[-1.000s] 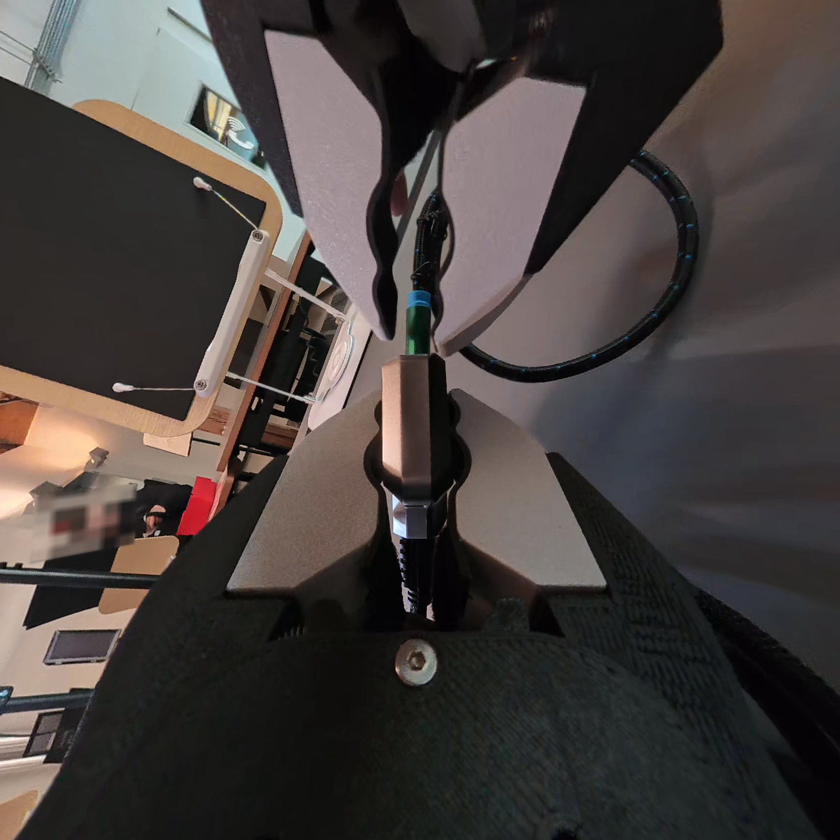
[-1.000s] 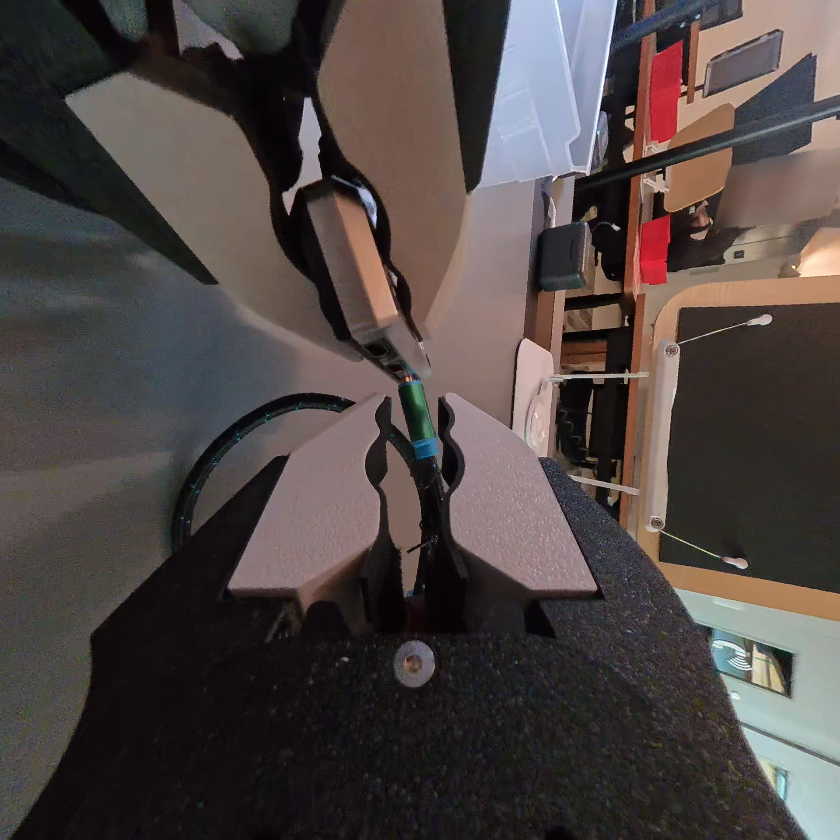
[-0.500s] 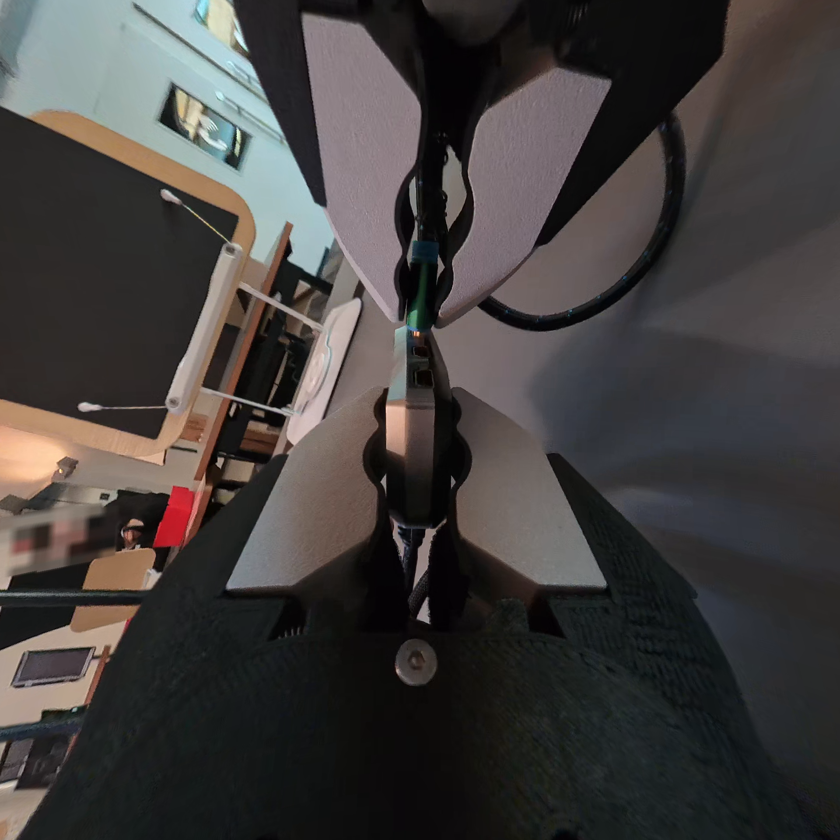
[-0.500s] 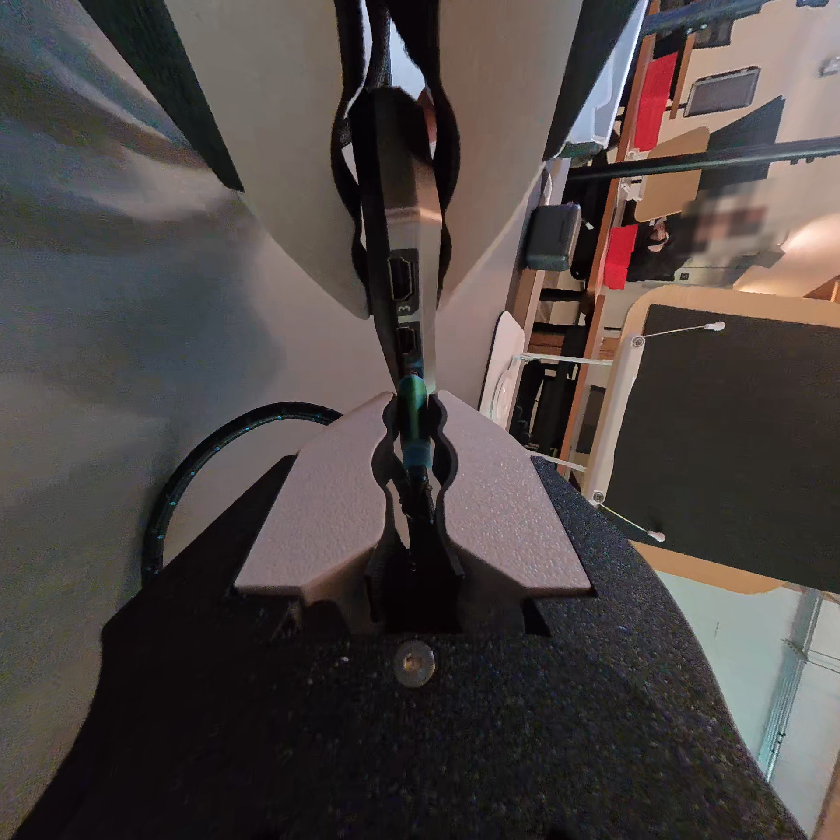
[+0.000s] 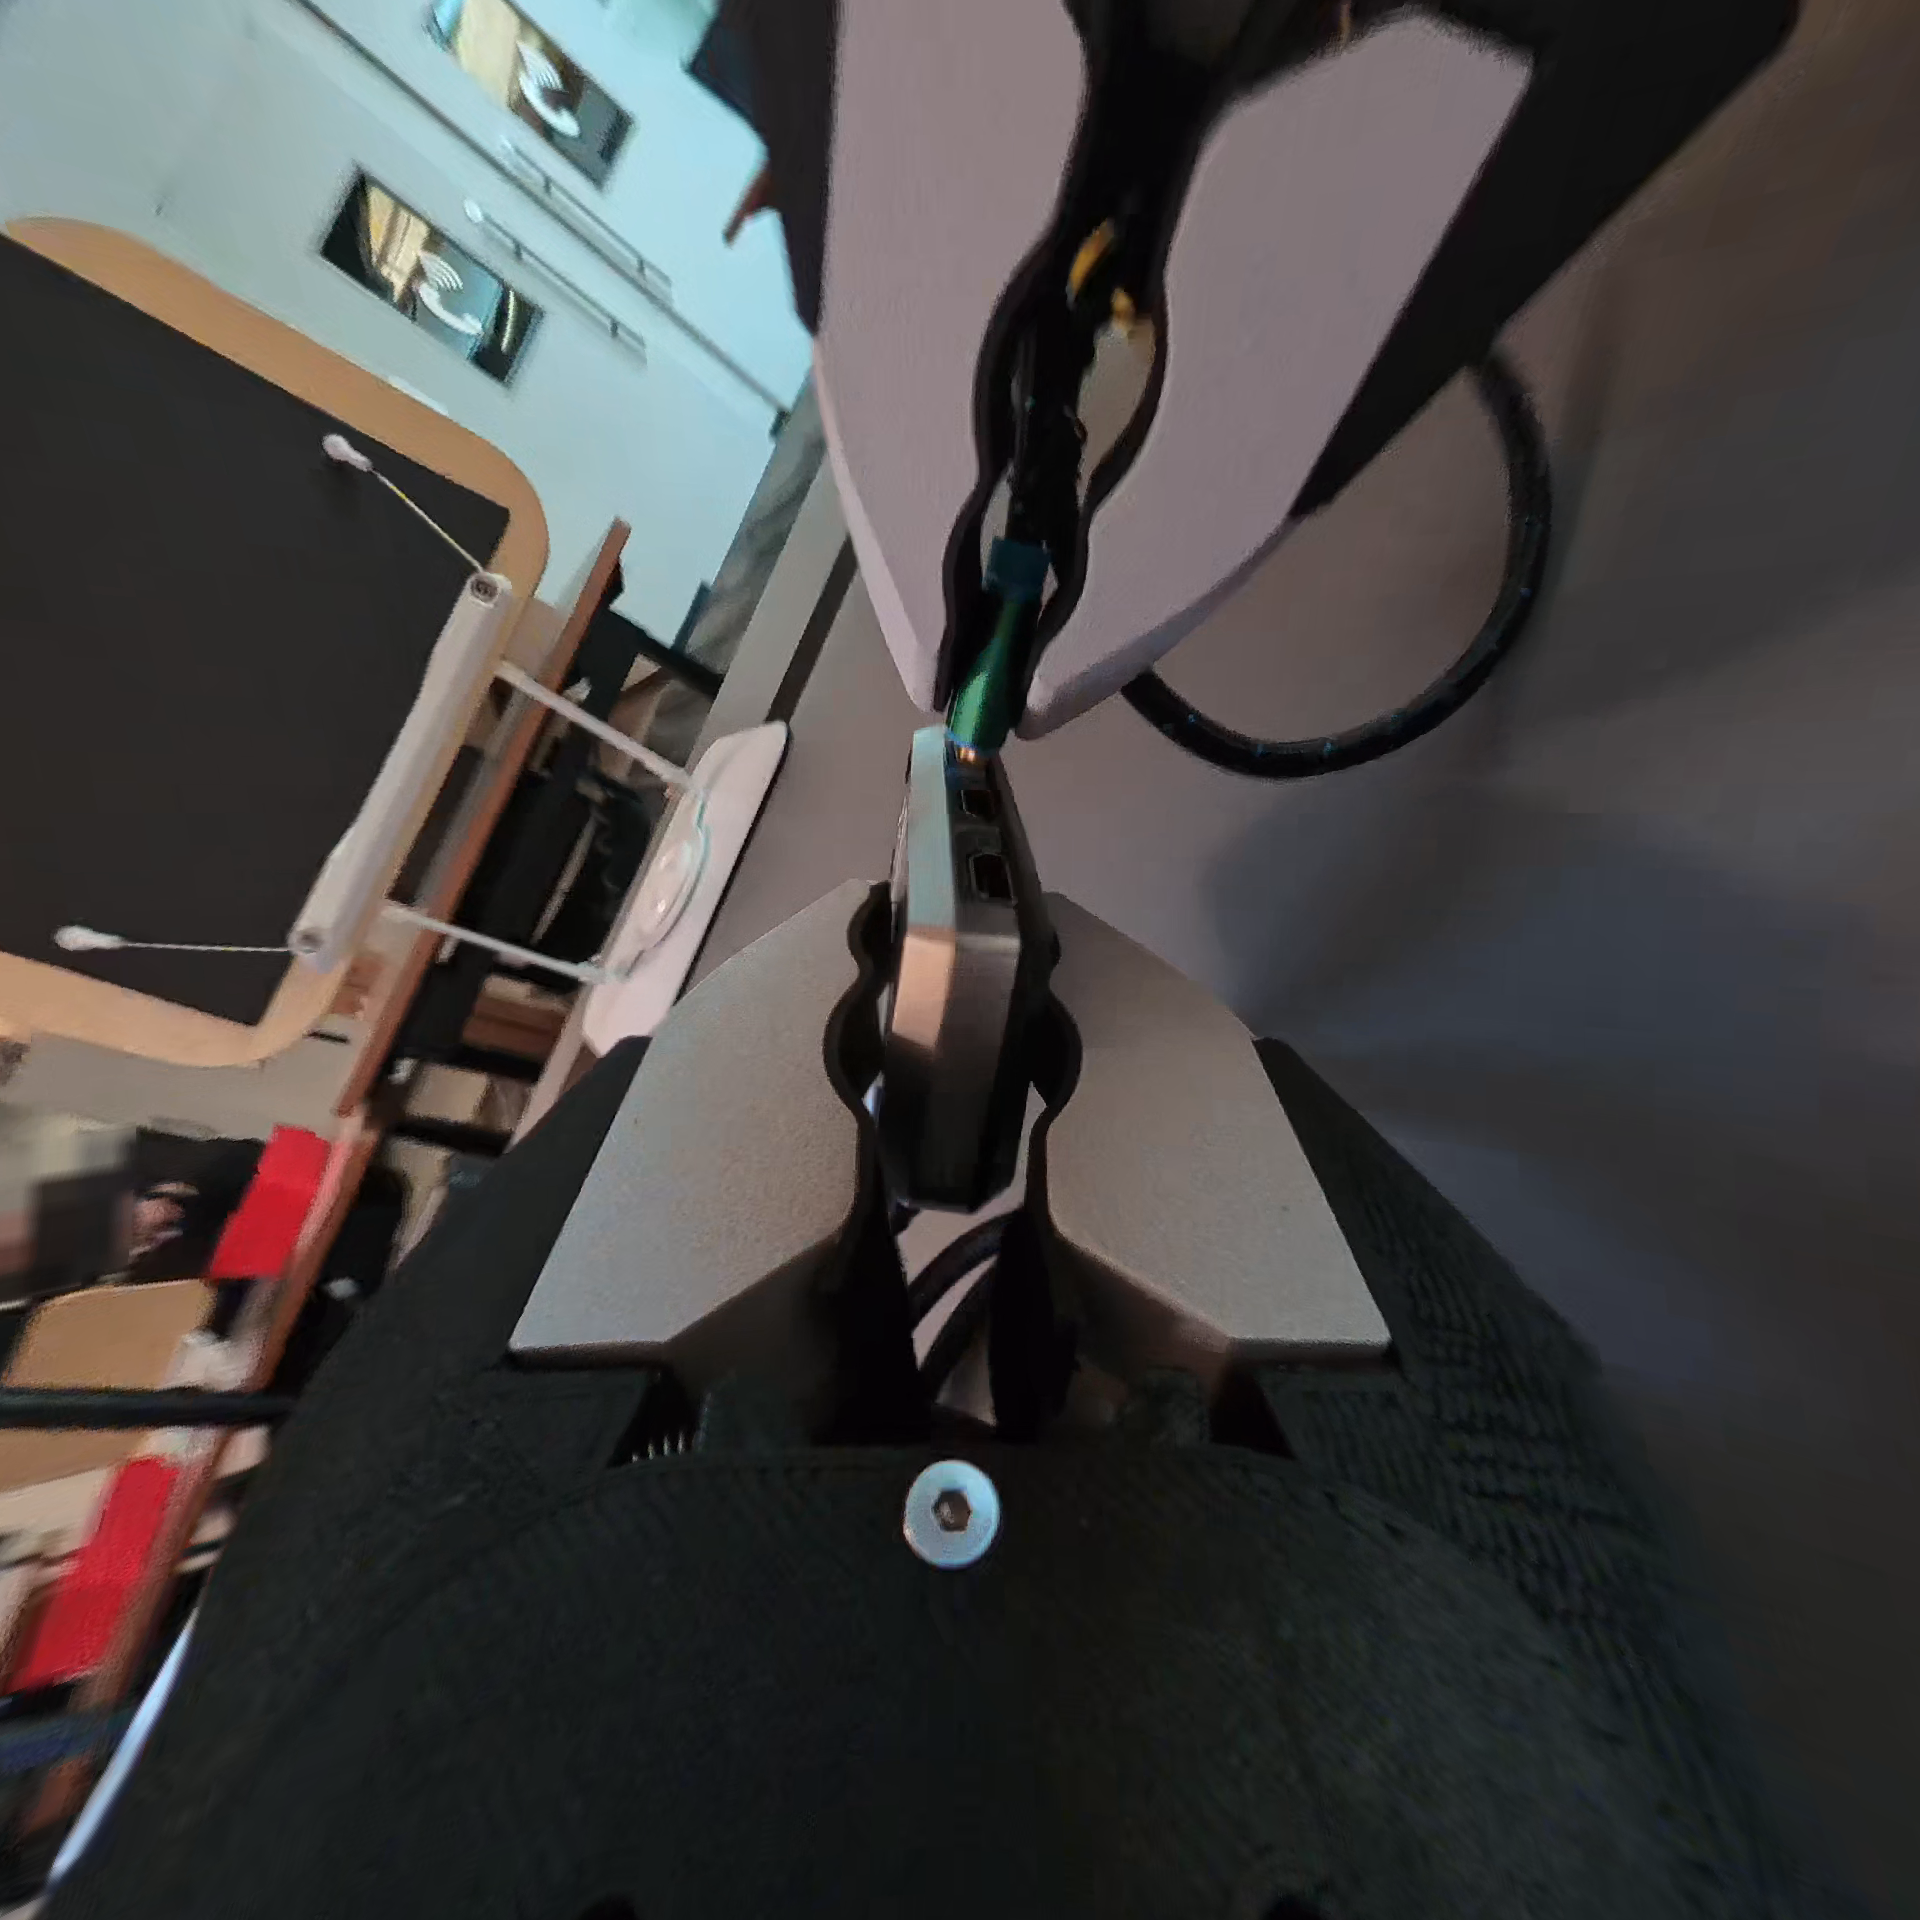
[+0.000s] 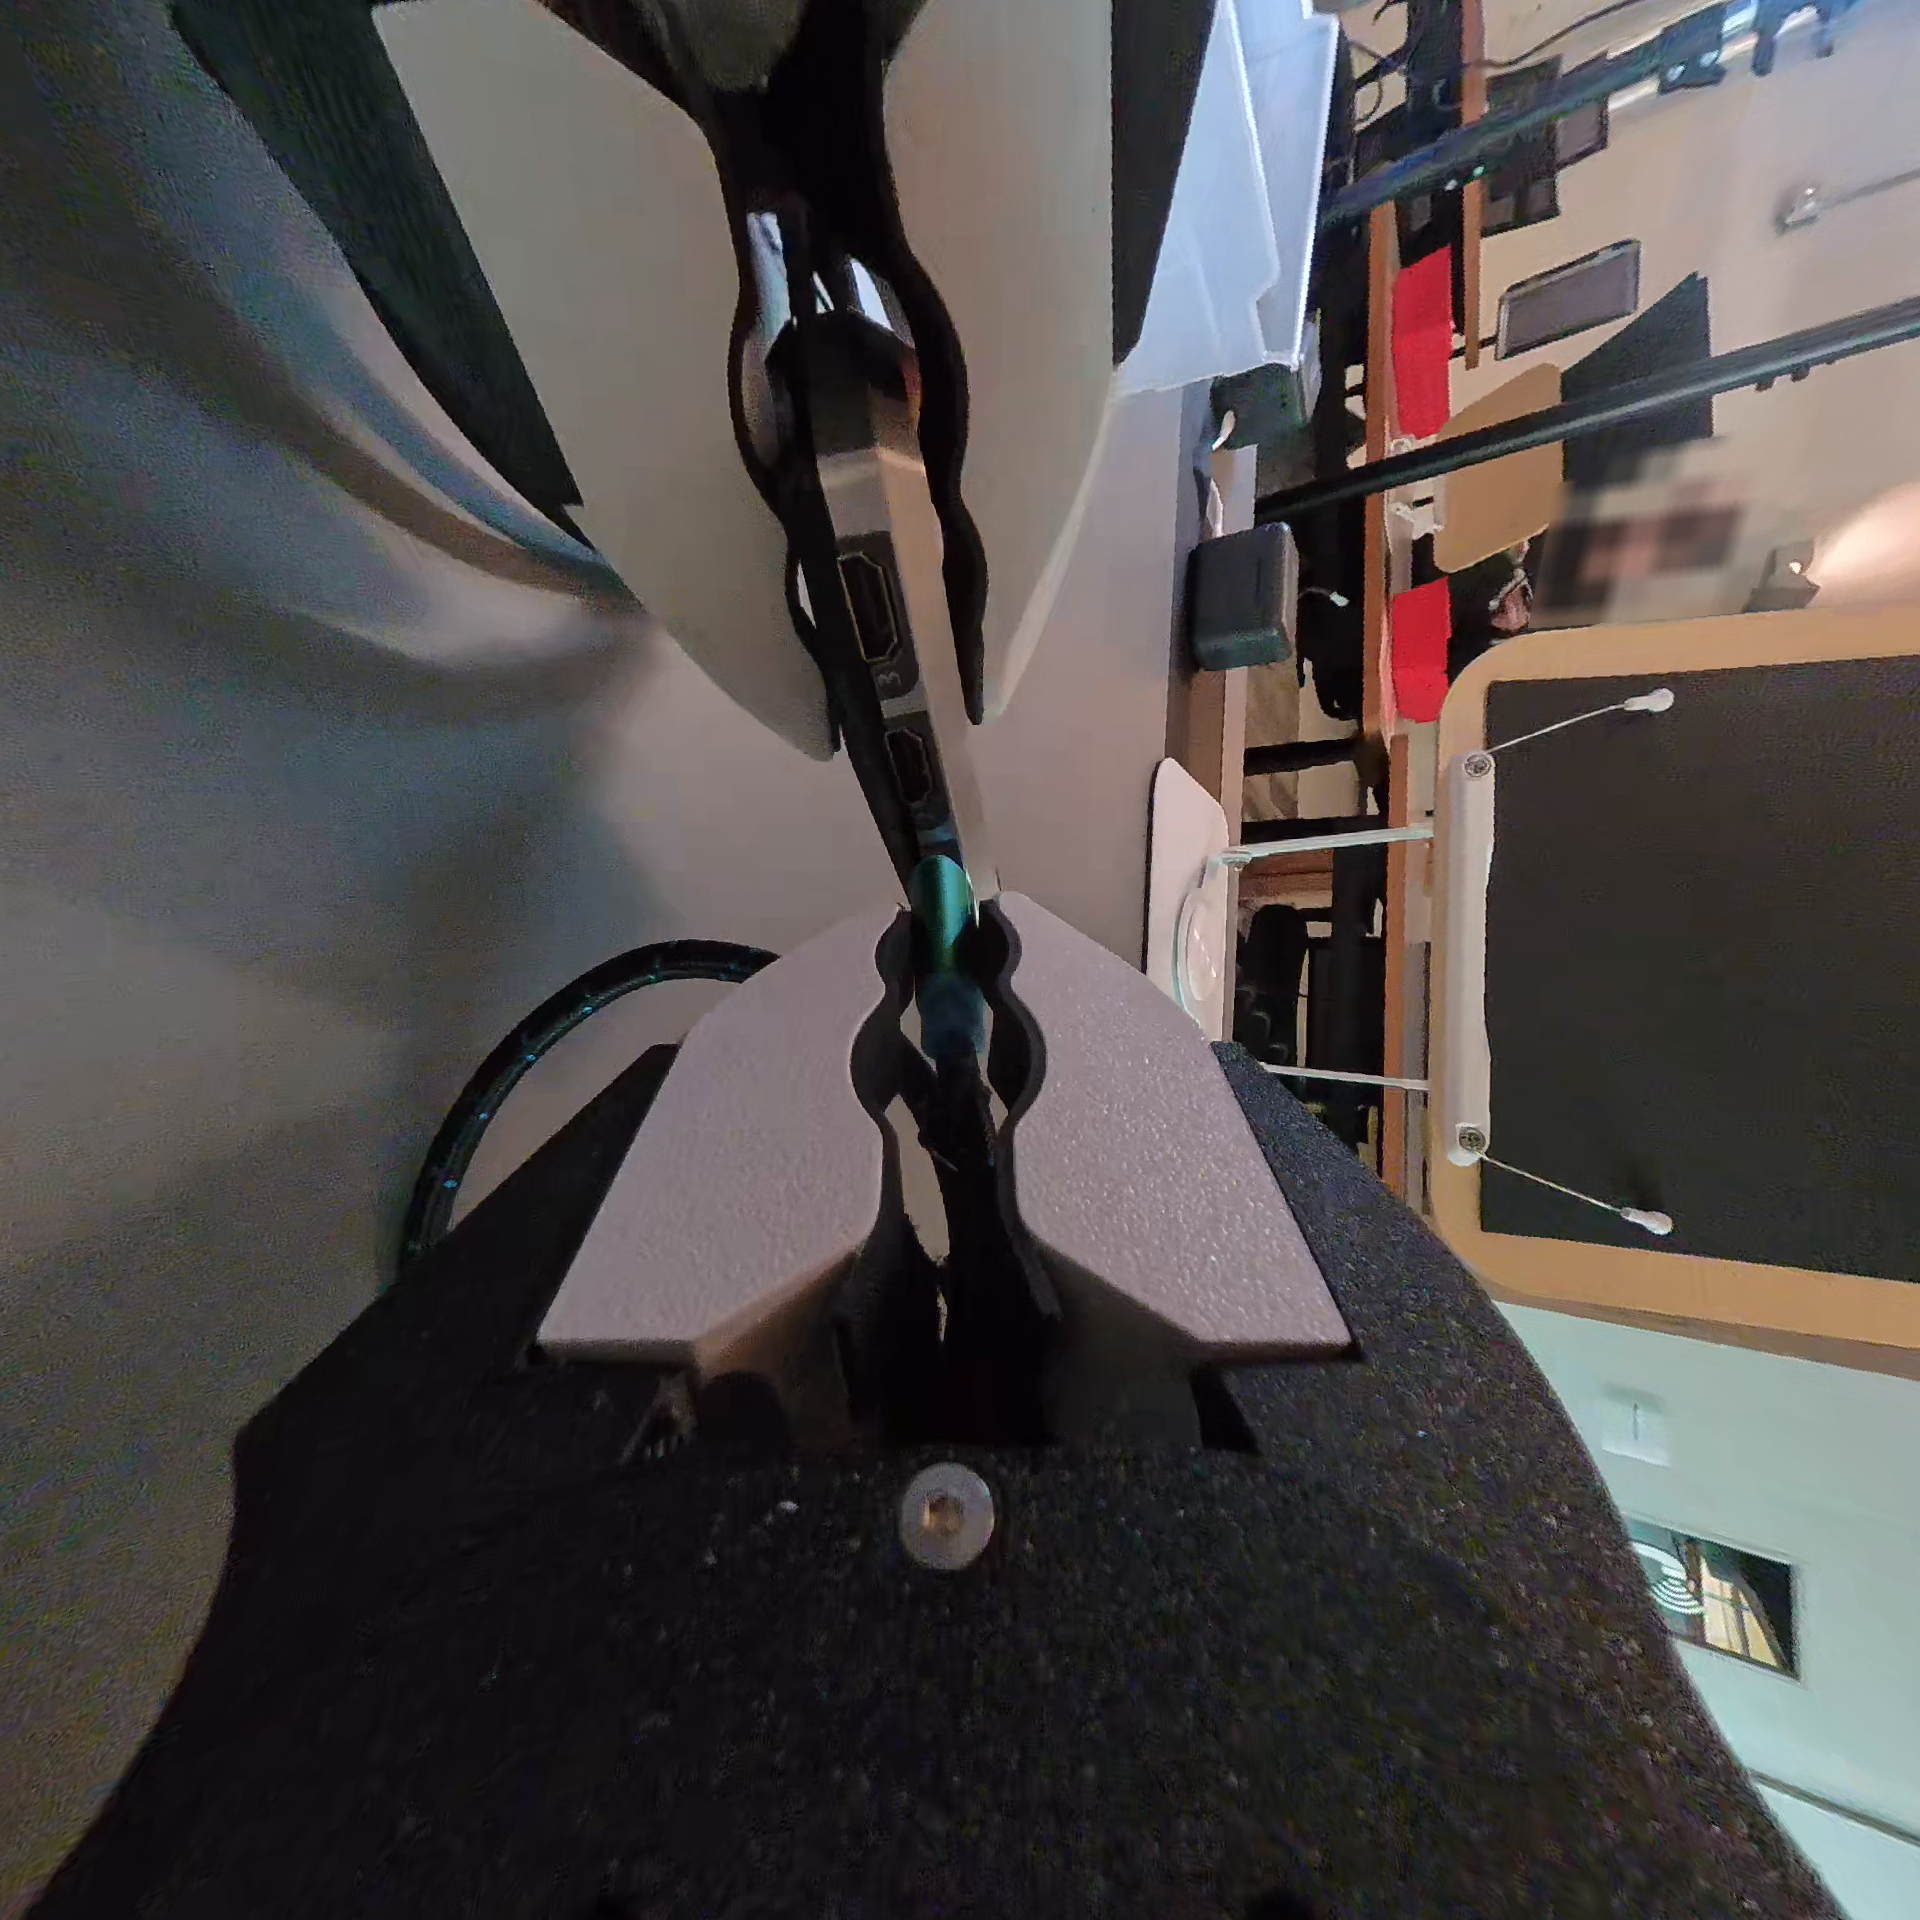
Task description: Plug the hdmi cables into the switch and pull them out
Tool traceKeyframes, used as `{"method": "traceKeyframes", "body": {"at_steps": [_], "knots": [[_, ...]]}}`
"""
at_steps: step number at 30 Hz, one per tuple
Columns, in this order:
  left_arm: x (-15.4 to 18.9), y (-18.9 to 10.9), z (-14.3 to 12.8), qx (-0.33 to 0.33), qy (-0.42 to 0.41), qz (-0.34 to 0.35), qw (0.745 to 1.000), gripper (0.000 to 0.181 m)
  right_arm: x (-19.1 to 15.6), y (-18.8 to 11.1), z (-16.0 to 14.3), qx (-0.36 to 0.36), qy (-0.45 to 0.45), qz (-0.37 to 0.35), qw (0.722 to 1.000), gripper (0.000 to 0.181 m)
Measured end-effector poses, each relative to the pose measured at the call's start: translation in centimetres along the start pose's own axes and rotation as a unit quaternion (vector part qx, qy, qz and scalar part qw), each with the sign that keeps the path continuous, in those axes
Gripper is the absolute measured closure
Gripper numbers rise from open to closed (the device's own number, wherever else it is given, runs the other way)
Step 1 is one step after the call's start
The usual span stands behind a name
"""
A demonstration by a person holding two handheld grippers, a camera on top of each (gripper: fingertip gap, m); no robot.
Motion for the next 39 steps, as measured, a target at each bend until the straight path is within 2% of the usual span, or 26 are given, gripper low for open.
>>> {"method": "traceKeyframes", "body": {"at_steps": [2, 3, 5, 6, 9, 10, 11, 14, 15, 16, 18, 19, 20, 22, 23, 27, 31, 32, 33, 34, 35, 36, 37, 39], "knots": [[0.1, -0.7, 1.0, 0.055, -0.037, -0.034, 0.997, 0.152, 0.3, -0.1, -0.4, 0.005, -0.003, -0.014, 1.0, 0.17], [0.2, -1.5, 1.7, 0.093, -0.059, -0.063, 0.992, 0.15, 0.6, -0.2, -0.8, -0.005, -0.035, -0.033, 0.999, 0.17], [0.0, -3.5, 3.0, 0.172, -0.151, -0.149, 0.962, 0.137, 1.0, -1.0, -0.7, -0.006, -0.13, -0.077, 0.989, 0.17], [-0.7, -4.4, 3.4, 0.201, -0.22, -0.197, 0.934, 0.132, 1.2, -1.5, -0.6, -0.006, -0.169, -0.094, 0.981, 0.17], [-5.0, -6.3, 4.6, 0.272, -0.422, -0.303, 0.81, 0.096, 1.7, -2.6, 0.0, 0.006, -0.257, -0.14, 0.956, 0.169], [-6.3, -6.3, 4.8, 0.272, -0.457, -0.32, 0.784, 0.092, 2.1, -3.0, 0.2, 0.011, -0.281, -0.157, 0.947, 0.169], [-6.9, -5.9, 4.9, 0.257, -0.461, -0.333, 0.782, 0.089, 2.6, -3.4, 0.4, 0.015, -0.307, -0.175, 0.936, 0.169], [-6.8, -4.3, 5.4, 0.192, -0.351, -0.361, 0.842, 0.085, 4.2, -4.9, 1.8, 0.033, -0.371, -0.224, 0.901, 0.169], [-6.7, -4.0, 5.6, 0.175, -0.319, -0.386, 0.848, 0.086, 4.7, -5.5, 2.4, 0.038, -0.391, -0.237, 0.888, 0.169], [-6.6, -3.8, 6.2, 0.163, -0.298, -0.419, 0.842, 0.087, 5.2, -6.0, 3.1, 0.044, -0.412, -0.25, 0.875, 0.169], [-6.7, -4.2, 7.8, 0.167, -0.282, -0.49, 0.808, 0.096, 6.0, -7.0, 4.3, 0.057, -0.444, -0.272, 0.852, 0.169], [-6.5, -4.9, 8.7, 0.173, -0.277, -0.536, 0.778, 0.105, 6.4, -7.4, 4.9, 0.062, -0.454, -0.28, 0.844, 0.169], [-6.0, -5.6, 9.4, 0.173, -0.278, -0.579, 0.747, 0.122, 6.9, -7.7, 5.2, 0.06, -0.459, -0.29, 0.837, 0.169], [-6.1, -5.9, 10.3, 0.18, -0.316, -0.604, 0.71, 0.152, 8.0, -8.5, 5.6, 0.062, -0.455, -0.314, 0.831, 0.169], [-6.5, -6.1, 10.8, 0.19, -0.35, -0.601, 0.693, 0.159, 8.6, -8.8, 5.5, 0.055, -0.442, -0.33, 0.833, 0.169], [-6.0, -6.8, 11.0, 0.189, -0.44, -0.558, 0.678, 0.161, 8.7, -9.0, 5.5, 0.063, -0.396, -0.347, 0.848, 0.169], [-5.3, -8.2, 9.4, 0.173, -0.498, -0.549, 0.648, 0.161, 7.8, -8.6, 5.6, 0.077, -0.327, -0.354, 0.873, 0.171], [-5.5, -9.2, 8.0, 0.177, -0.512, -0.546, 0.639, 0.161, 10.2, -8.7, 1.2, -0.03, -0.265, -0.369, 0.89, 0.169], [-6.2, -9.6, 6.3, 0.18, -0.545, -0.511, 0.64, 0.161, 12.2, -10.1, -4.4, -0.087, -0.181, -0.381, 0.902, 0.17], [-6.9, -9.7, 4.9, 0.188, -0.571, -0.471, 0.646, 0.162, 12.9, -12.0, -7.2, -0.08, -0.107, -0.389, 0.911, 0.17], [-7.2, -9.6, 4.4, 0.194, -0.574, -0.451, 0.656, 0.162, 12.7, -13.1, -5.5, -0.018, -0.082, -0.395, 0.915, 0.17], [-7.4, -9.2, 4.5, 0.199, -0.563, -0.44, 0.671, 0.162, 12.2, -13.3, -2.5, 0.042, -0.085, -0.39, 0.916, 0.17], [-7.5, -8.8, 5.1, 0.205, -0.544, -0.434, 0.688, 0.162, 11.8, -12.9, -0.5, 0.071, -0.085, -0.376, 0.92, 0.17], [-7.8, -8.4, 6.3, 0.217, -0.501, -0.427, 0.721, 0.161, 12.4, -12.6, 0.6, 0.082, -0.098, -0.376, 0.918, 0.169]]}}
Point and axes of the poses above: each gripper's, where its closed fingertips meet, y out along the fingers, z out of its top, x = y × z across the jaws, the point moved 1 cm from there along -y, back along the fingers, and after that the axes turned 4 degrees about -x, right-handed, at the moved point
